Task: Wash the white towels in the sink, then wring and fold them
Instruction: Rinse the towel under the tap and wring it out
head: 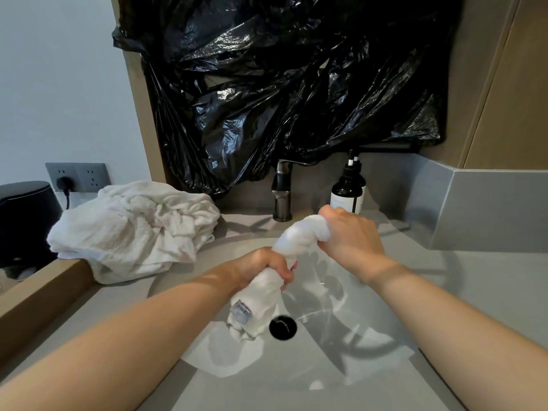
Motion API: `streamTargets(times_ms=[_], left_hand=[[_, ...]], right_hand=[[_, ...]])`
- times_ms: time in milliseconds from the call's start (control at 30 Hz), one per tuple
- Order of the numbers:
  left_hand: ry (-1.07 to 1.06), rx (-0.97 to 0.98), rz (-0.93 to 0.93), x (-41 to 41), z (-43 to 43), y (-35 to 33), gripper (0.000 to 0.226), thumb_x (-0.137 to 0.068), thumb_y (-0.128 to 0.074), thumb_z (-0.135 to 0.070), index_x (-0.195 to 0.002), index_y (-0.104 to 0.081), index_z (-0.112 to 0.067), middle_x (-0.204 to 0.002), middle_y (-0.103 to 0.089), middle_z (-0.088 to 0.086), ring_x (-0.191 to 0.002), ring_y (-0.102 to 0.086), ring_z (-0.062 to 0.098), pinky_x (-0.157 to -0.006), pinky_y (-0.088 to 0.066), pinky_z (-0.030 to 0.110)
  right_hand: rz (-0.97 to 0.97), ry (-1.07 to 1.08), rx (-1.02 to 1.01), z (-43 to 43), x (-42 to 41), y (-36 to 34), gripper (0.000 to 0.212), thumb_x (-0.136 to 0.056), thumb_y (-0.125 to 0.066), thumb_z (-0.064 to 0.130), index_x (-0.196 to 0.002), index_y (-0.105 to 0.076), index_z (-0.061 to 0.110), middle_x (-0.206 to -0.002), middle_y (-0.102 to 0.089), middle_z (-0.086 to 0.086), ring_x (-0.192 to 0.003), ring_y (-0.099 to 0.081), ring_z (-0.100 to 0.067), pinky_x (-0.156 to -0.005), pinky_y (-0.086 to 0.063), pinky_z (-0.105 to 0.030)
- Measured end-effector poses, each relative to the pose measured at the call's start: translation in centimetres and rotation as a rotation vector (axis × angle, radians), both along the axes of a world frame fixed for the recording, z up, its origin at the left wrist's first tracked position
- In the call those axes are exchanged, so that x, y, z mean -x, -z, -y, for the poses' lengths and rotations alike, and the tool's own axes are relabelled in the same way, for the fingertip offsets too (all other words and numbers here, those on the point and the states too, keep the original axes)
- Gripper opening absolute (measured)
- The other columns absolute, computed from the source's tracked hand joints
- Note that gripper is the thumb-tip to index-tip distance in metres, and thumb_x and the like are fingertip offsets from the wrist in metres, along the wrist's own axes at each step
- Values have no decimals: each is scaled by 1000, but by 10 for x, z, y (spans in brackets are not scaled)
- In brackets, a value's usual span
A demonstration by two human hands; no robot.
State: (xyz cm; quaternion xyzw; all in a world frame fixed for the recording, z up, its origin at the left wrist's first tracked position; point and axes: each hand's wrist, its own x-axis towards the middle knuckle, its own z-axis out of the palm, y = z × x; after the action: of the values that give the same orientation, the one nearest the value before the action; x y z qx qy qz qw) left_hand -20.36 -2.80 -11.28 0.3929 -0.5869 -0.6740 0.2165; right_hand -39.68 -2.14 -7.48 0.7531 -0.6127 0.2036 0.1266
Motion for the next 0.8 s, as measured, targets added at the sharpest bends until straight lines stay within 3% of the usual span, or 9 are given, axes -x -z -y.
streamTargets(times_ms=[167, 267, 400, 467, 567, 667, 733, 800], left_hand=[[92, -96, -112, -2, 3, 0, 36, -47, -62, -12, -81, -48, -12, -60, -49, 2, -49, -48, 16, -52, -43, 22], [156, -155, -190, -4, 6, -1, 30, -49, -60, -8, -77, -53, -14, -58, -49, 1, -47, -48, 14, -50, -43, 20], [188, -200, -158, -4, 3, 4, 35, -44, -73, -6, -76, -60, -13, -61, -53, 2, -50, -52, 14, -52, -48, 22], [84, -124, -70, -5, -1, 8, 37, -48, -72, -13, -81, -56, -10, -65, -55, 5, -54, -53, 17, -56, -48, 25], [-72, 62, 62, -6, -6, 11, 41, -52, -77, -28, -84, -63, -6, -77, -64, 10, -69, -60, 22, -73, -51, 34], [-166, 271, 173, -13, -3, 6, 47, -56, -82, -33, -98, -71, -14, -101, -73, 10, -96, -68, 25, -93, -53, 36], [-204, 406, 272, -20, 3, 3, 53, -60, -85, -32, -110, -69, -23, -105, -73, 3, -99, -68, 21, -88, -54, 32], [-273, 513, 359, -27, 4, 1, 51, -66, -88, -28, -113, -67, -23, -100, -72, 0, -90, -67, 17, -76, -53, 26]], right_hand=[[47, -14, 51, 1, -3, -3, 15, -88, -53, 27, -91, -39, 21, -86, -49, 3, -72, -42, -24, -59, -28, -32], [95, -24, 78, 2, -6, -1, 17, -87, -55, 31, -95, -43, 21, -89, -50, 3, -75, -45, -23, -61, -28, -31], [158, -18, 15, -1, -6, 9, 16, -86, -56, 28, -90, -42, 20, -86, -48, 3, -80, -55, -27, -60, -30, -31], [143, 6, -21, -3, -6, 8, 15, -86, -55, 26, -91, -43, 20, -87, -51, 3, -78, -54, -27, -60, -31, -30], [105, 37, -107, -5, -5, 4, 21, -83, -57, 25, -99, -44, 20, -93, -59, 2, -74, -49, -24, -58, -33, -31], [178, -33, -254, -8, 2, -6, 47, -79, -70, 35, -116, -42, 27, -97, -60, 5, -82, -56, -20, -66, -44, -32], [357, -130, -473, -9, 11, -15, 72, -75, -76, 49, -133, -37, 32, -108, -58, 5, -101, -57, -17, -88, -48, -32], [634, -259, -734, -10, 24, -21, 74, -74, -61, 63, -135, -43, 26, -128, -56, -6, -115, -54, -17, -100, -43, -30]])
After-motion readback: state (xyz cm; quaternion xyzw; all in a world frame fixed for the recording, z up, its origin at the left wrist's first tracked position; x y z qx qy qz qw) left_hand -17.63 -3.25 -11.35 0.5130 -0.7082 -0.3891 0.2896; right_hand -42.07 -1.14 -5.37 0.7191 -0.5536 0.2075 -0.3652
